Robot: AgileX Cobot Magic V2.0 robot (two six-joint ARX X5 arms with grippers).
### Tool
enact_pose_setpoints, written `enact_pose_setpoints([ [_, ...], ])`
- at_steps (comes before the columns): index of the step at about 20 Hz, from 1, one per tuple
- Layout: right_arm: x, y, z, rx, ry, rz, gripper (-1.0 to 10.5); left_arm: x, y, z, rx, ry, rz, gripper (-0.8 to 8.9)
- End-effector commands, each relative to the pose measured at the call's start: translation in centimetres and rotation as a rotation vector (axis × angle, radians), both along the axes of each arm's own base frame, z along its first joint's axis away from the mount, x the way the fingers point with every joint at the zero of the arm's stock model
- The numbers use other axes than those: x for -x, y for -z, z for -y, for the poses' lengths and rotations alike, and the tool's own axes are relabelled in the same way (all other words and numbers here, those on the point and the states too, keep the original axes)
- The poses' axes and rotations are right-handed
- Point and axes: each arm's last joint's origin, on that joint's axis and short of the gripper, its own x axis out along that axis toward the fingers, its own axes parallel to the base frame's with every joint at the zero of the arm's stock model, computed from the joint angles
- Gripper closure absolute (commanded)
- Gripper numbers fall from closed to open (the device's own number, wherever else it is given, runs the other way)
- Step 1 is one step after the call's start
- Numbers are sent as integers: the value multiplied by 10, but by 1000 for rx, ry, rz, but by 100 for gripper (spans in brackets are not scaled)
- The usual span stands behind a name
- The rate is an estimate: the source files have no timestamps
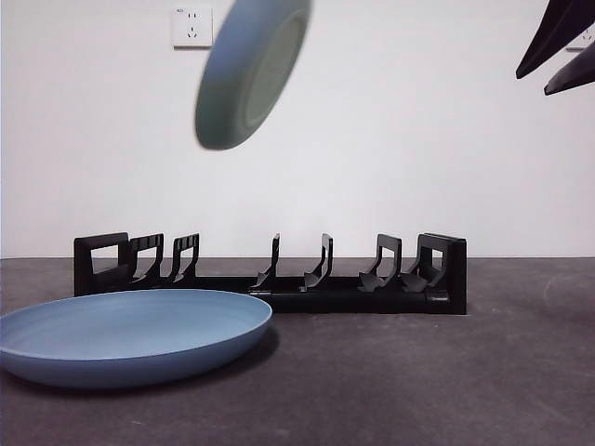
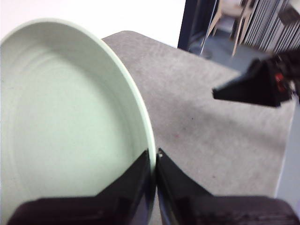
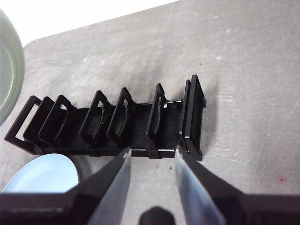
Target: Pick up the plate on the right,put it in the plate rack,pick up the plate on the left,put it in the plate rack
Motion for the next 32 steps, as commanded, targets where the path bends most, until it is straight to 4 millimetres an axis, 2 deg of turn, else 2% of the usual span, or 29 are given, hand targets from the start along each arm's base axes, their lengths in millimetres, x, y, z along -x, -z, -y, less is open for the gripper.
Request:
enact_pose_setpoints([
  [1, 0, -1, 0, -5, 5, 2, 789, -15, 0, -26, 69, -54, -61, 822],
  [6, 0, -1, 0, 1, 17, 3, 789, -38, -1, -76, 226, -57, -144, 823],
  [10, 0, -1, 1, 5, 27, 4, 789, -55, 9, -91, 260, -104, -191, 822],
  [20, 0, -1, 1, 3, 28, 2, 789, -89, 49, -89, 227, -159, -303, 823],
  [26, 0, -1, 1, 3, 29, 3, 789, -102, 71, -85, 223, -154, -373, 823],
  [32, -1, -1, 1, 15, 53, 5, 789, -101, 65, -66, 240, -82, -331, 822],
])
